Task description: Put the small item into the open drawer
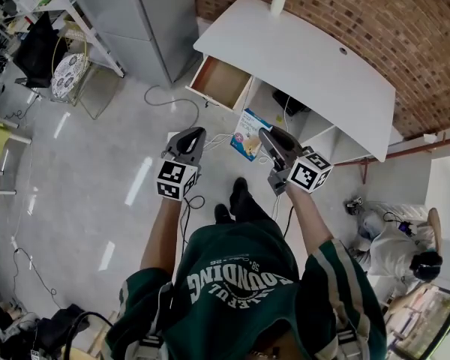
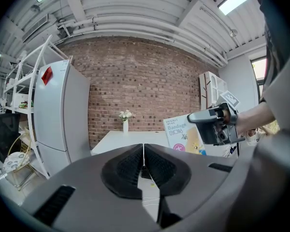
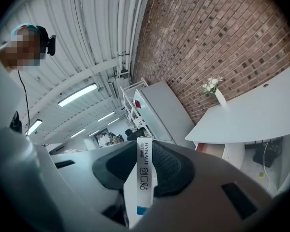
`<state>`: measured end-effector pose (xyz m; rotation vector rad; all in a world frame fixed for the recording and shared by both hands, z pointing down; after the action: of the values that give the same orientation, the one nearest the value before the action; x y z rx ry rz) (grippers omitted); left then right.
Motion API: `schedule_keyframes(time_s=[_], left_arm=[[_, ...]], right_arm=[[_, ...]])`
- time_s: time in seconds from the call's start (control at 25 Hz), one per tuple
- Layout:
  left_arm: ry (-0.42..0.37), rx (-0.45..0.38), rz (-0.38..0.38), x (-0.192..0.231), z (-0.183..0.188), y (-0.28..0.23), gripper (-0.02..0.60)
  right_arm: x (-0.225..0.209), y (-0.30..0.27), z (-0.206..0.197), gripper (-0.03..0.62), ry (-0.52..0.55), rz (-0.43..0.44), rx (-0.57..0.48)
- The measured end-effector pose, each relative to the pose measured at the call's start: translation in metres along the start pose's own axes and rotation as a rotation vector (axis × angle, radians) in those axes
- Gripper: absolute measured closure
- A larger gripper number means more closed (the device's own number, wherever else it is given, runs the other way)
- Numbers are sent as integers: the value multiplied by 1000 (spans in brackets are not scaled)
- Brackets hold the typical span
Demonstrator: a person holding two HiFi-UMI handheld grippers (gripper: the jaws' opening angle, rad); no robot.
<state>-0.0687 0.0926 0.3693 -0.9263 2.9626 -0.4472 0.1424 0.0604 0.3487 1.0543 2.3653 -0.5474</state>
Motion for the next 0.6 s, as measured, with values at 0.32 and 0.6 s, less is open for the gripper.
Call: schedule_keyframes(time_s=[0.32,0.6], left_arm=[[11,14,6,32,-3,-24,560],[19,26,19,70,8,-61,561]], right_arm=[[-20,-38,6,482,-25,4,6],[-48,-86,31,482,-27,12,20]])
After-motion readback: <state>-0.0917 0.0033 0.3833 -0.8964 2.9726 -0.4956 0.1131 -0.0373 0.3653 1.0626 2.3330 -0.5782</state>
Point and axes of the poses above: the fingertips, and each gripper's own axes: y backward along the fingers, x to its left, z out of its top, the point moved 4 cm from there along y, backward along the fingers, and after that the axes turned 6 degrees about -z, right-handed, at the moved point
